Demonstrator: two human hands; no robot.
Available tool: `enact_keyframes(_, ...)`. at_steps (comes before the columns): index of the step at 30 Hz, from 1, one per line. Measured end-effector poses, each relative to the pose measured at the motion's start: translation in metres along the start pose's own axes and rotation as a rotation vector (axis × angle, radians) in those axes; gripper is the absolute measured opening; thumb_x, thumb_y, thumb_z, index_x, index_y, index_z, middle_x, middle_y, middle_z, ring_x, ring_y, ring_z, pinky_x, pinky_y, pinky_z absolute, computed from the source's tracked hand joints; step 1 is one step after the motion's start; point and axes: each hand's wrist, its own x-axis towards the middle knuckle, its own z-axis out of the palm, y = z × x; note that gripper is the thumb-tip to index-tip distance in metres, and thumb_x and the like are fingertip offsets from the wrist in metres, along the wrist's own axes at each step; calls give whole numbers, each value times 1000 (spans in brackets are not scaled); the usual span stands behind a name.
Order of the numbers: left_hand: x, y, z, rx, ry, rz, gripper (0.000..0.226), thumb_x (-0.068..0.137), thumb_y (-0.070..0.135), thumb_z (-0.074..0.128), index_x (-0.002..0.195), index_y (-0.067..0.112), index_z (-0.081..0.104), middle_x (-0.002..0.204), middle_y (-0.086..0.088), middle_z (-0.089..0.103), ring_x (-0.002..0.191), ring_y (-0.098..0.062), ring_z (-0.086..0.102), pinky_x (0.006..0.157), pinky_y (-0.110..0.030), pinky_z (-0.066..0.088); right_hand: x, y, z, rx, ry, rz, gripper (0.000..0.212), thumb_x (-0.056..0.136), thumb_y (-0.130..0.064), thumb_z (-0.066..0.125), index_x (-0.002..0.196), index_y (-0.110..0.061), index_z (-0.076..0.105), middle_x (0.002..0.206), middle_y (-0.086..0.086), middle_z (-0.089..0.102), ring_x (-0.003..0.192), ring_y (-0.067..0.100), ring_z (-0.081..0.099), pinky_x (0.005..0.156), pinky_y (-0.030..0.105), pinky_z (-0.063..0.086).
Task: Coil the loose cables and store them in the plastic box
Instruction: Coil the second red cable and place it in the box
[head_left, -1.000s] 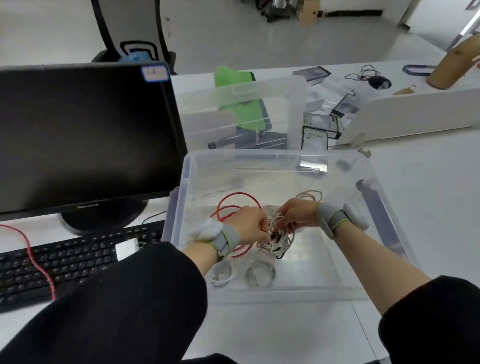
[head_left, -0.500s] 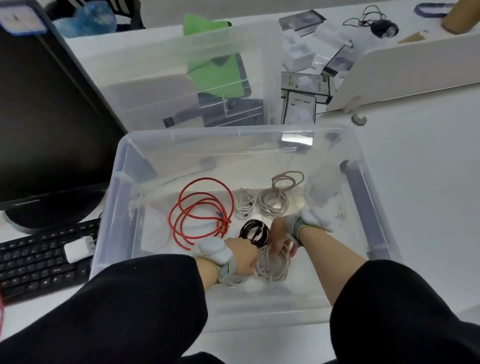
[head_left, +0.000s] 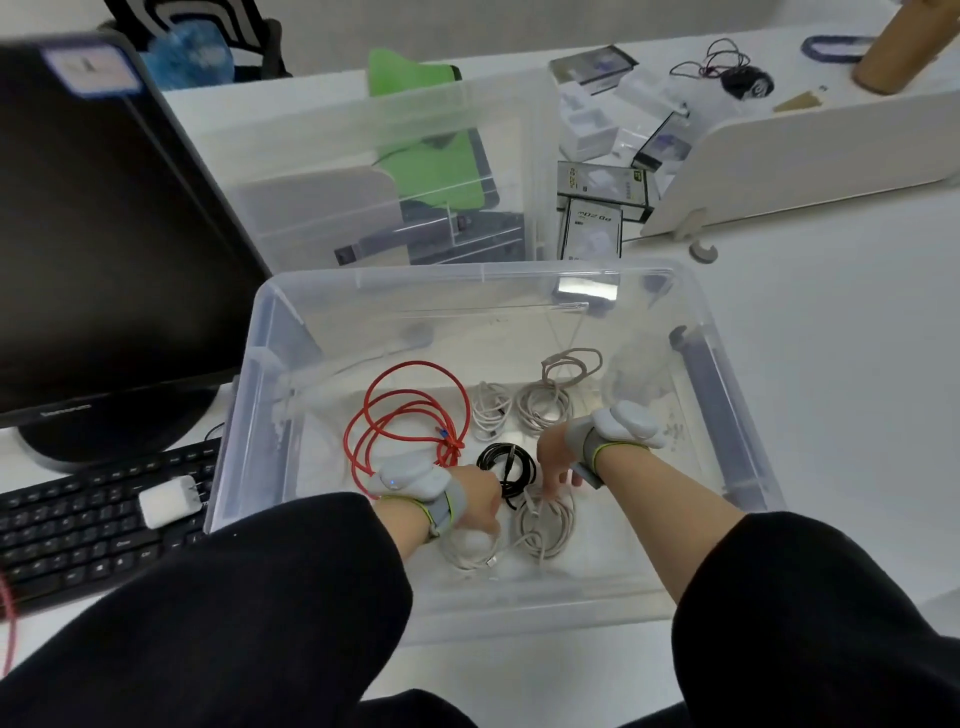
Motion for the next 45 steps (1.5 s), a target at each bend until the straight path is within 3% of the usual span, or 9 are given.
enact_keyframes(6,-40,-18,-33,-142,143,-21,31,95,22,48,110,2,66,93,-9,66,47,-1,56,47,-10,41,-35,-17,-17,106,229,-126,12,88,-12,58,99,-9,61,114,18,66,87,27,62,60,24,44)
enact_keyframes(10,-83,-37,-53,-246,399,-9,23,94,17,48,105,8,66,100,-7,70,86,-21,66,72,-23,45,-64,-52,-28,179,320,-173,8,92,-9,51,86,-9,55,92,13,66,57,17,55,51,23,43)
enact_keyframes(15,-134,-73,-62,-400,845,-13,10,89,20,51,82,19,58,85,-2,60,84,-22,55,77,-28,43,-94,-110,-38,165,412,-271,24,95,-11,41,80,-8,59,63,0,58,49,10,52,36,12,41)
enact_keyframes(21,-200,-144,-29,-626,1149,-79,17,86,19,53,69,18,52,64,-1,54,61,-19,47,66,-33,45,-119,-192,-42,210,764,-451,33,95,-20,43,97,2,68,87,13,68,76,25,64,73,28,49)
enact_keyframes(25,-211,-210,18,-623,1073,-247,14,90,21,47,78,15,53,65,-1,55,62,-22,50,62,-34,43,-135,-254,-24,70,912,-562,30,97,-26,41,98,-9,65,94,8,62,90,24,58,77,28,40)
enact_keyframes(28,-204,-260,57,-580,884,-382,20,95,18,40,99,12,59,93,-5,59,90,-28,58,78,-39,48,-122,-299,-7,-63,804,-622,26,96,-25,41,97,-10,62,99,10,64,93,29,59,74,31,43)
enact_keyframes(33,-190,-317,110,-392,527,-554,57,95,13,41,149,15,21,156,-7,15,143,-28,15,113,-41,25,-70,-357,32,-353,533,-536,35,90,-12,48,125,-9,50,125,13,53,116,31,52,87,35,45)
enact_keyframes(38,-185,-341,133,-250,320,-549,76,93,12,43,152,23,-4,158,-6,-18,146,-27,-11,118,-41,14,-24,-380,74,-474,406,-497,52,86,-13,59,133,-8,37,133,15,39,123,36,40,87,45,44)
enact_keyframes(45,-178,-339,129,-174,344,-599,74,90,13,48,150,24,7,157,-9,-4,144,-32,3,110,-44,29,-13,-392,84,-586,410,-544,42,88,-5,52,129,-2,43,131,16,39,119,36,44,73,40,40)
